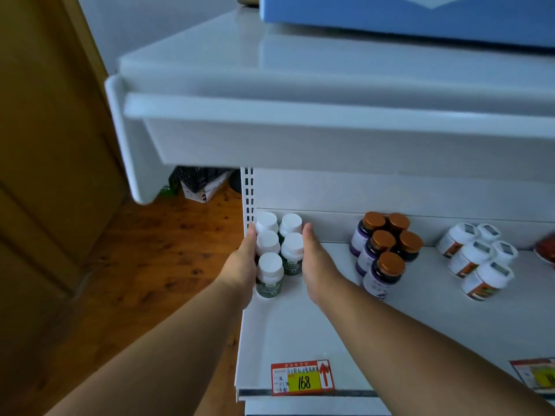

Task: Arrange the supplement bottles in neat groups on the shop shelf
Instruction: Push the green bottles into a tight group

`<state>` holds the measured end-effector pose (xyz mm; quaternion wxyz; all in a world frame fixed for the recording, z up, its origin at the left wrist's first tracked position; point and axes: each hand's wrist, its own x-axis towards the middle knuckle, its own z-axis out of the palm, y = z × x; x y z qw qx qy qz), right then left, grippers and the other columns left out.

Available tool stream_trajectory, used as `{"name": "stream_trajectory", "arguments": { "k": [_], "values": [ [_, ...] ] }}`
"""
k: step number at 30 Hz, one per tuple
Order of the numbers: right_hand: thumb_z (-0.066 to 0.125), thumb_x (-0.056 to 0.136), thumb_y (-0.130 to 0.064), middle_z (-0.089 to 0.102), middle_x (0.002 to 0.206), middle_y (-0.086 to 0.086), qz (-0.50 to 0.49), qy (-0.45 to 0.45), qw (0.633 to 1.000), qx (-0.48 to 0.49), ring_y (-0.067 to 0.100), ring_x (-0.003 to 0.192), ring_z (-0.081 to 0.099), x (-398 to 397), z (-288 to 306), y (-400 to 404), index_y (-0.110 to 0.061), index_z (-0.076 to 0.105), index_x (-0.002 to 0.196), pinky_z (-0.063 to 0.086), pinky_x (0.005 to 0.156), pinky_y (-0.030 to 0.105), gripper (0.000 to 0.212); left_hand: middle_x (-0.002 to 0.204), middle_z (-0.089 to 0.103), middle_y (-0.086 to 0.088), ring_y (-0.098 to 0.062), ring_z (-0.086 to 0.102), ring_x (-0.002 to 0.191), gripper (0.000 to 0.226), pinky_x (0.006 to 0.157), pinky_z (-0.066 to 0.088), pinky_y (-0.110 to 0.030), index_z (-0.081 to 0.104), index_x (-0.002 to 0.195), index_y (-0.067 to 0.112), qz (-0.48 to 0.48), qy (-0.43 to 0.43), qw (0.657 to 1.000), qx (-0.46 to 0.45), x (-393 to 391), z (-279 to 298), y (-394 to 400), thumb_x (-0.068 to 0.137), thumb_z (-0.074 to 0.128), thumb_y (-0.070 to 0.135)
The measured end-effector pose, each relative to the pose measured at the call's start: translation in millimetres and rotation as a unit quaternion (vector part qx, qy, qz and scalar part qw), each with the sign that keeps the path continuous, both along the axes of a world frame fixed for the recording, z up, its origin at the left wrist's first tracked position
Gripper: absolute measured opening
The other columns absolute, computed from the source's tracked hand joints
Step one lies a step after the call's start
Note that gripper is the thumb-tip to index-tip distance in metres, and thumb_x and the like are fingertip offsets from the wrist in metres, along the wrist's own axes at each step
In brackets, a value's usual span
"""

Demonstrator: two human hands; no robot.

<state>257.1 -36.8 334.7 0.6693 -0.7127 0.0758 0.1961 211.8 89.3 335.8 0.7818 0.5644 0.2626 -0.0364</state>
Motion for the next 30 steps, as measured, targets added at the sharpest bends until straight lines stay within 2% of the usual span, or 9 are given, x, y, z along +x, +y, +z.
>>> {"name": "stream_trajectory", "arguments": {
  "k": [2, 5, 8, 10, 12, 14, 17, 27, 30],
  "values": [
    [0.022, 0.1, -0.063, 0.034, 0.157, -0.008, -0.003, -0.01, 1.0, -0.016, 0.014, 0.142, 0.031, -2.4, 2.2, -4.3, -0.032, 0.033, 0.152, 0.023, 0.11, 0.033, 0.061, 0.113, 0.072, 0.01, -0.013, 0.067, 0.106, 0.046, 0.101, 0.047, -0.038, 0.068, 0.108, 0.036, -0.013, 0.008, 0.999, 0.028, -3.9, 3.5, 4.0, 0.088, 0.048, 0.072],
    [0.031, 0.105, -0.046, 0.037, 0.155, -0.007, -0.034, -0.069, 0.994, -0.075, 0.015, 0.141, 0.034, -12.3, 6.1, -13.3, -0.027, 0.034, 0.151, 0.024, 0.108, 0.027, 0.05, 0.135, 0.059, 0.016, -0.013, 0.056, 0.125, 0.043, 0.11, 0.041, -0.043, 0.054, 0.135, 0.044, -0.026, 0.004, 0.993, 0.115, -15.8, 2.3, 9.6, 0.095, 0.046, 0.057],
    [0.044, 0.101, -0.022, 0.055, 0.136, -0.001, -0.05, -0.161, 0.963, -0.211, 0.018, 0.123, 0.051, -31.8, 3.4, -22.1, -0.02, 0.049, 0.134, 0.036, 0.092, 0.023, 0.034, 0.131, 0.056, 0.018, -0.01, 0.055, 0.119, 0.044, 0.104, 0.049, -0.041, 0.046, 0.139, 0.038, -0.016, -0.018, 0.973, 0.229, -36.7, -0.9, 11.2, 0.1, 0.045, 0.017],
    [0.052, 0.093, -0.014, 0.06, 0.113, -0.002, -0.049, -0.183, 0.945, -0.266, 0.018, 0.102, 0.057, -47.5, -1.2, -22.7, -0.02, 0.053, 0.114, 0.04, 0.074, 0.024, 0.021, 0.124, 0.061, 0.016, -0.007, 0.06, 0.112, 0.045, 0.095, 0.055, -0.035, 0.05, 0.134, 0.033, -0.016, -0.009, 0.956, 0.292, -50.0, -4.8, 12.7, 0.098, 0.046, 0.006],
    [0.061, 0.087, -0.015, 0.059, 0.102, -0.006, -0.001, -0.209, 0.938, -0.275, 0.014, 0.091, 0.057, -61.1, -4.6, -18.0, -0.024, 0.053, 0.105, 0.042, 0.069, 0.02, 0.022, 0.117, 0.065, 0.015, -0.004, 0.063, 0.104, 0.041, 0.084, 0.056, -0.024, 0.055, 0.13, 0.03, -0.042, -0.012, 0.937, 0.347, -57.6, -11.2, 14.1, 0.096, 0.053, 0.008],
    [0.069, 0.085, -0.019, 0.059, 0.105, -0.007, 0.046, -0.24, 0.93, -0.274, 0.011, 0.095, 0.058, -69.3, -6.3, -10.1, -0.025, 0.055, 0.108, 0.047, 0.078, 0.021, 0.028, 0.11, 0.067, 0.019, -0.001, 0.064, 0.098, 0.035, 0.075, 0.053, -0.017, 0.059, 0.123, 0.031, -0.068, -0.021, 0.923, 0.377, -57.6, -14.0, 16.2, 0.094, 0.061, 0.011],
    [0.074, 0.084, -0.023, 0.061, 0.115, -0.008, 0.064, -0.258, 0.924, -0.273, 0.011, 0.103, 0.059, -72.1, -6.3, -1.5, -0.027, 0.054, 0.114, 0.049, 0.086, 0.023, 0.036, 0.103, 0.066, 0.022, 0.0, 0.063, 0.096, 0.032, 0.073, 0.048, -0.012, 0.061, 0.113, 0.034, -0.102, -0.044, 0.911, 0.397, -55.3, -12.7, 17.8, 0.09, 0.068, 0.014],
    [0.075, 0.084, -0.024, 0.062, 0.116, -0.008, 0.053, -0.271, 0.923, -0.269, 0.01, 0.102, 0.06, -74.8, -13.1, 2.8, -0.027, 0.054, 0.116, 0.046, 0.084, 0.019, 0.039, 0.102, 0.065, 0.021, -0.002, 0.063, 0.094, 0.032, 0.085, 0.057, -0.024, 0.058, 0.108, 0.036, -0.128, -0.068, 0.893, 0.426, -53.3, -12.6, 23.3, 0.087, 0.075, 0.019],
    [0.074, 0.084, -0.025, 0.063, 0.116, -0.008, 0.052, -0.269, 0.921, -0.276, 0.011, 0.102, 0.061, -75.5, -12.8, 4.0, -0.027, 0.054, 0.116, 0.051, 0.086, 0.024, 0.039, 0.102, 0.066, 0.02, -0.003, 0.064, 0.095, 0.031, 0.085, 0.057, -0.026, 0.06, 0.109, 0.034, -0.132, -0.072, 0.897, 0.415, -54.2, -12.4, 24.3, 0.087, 0.074, 0.018]
  ]
}}
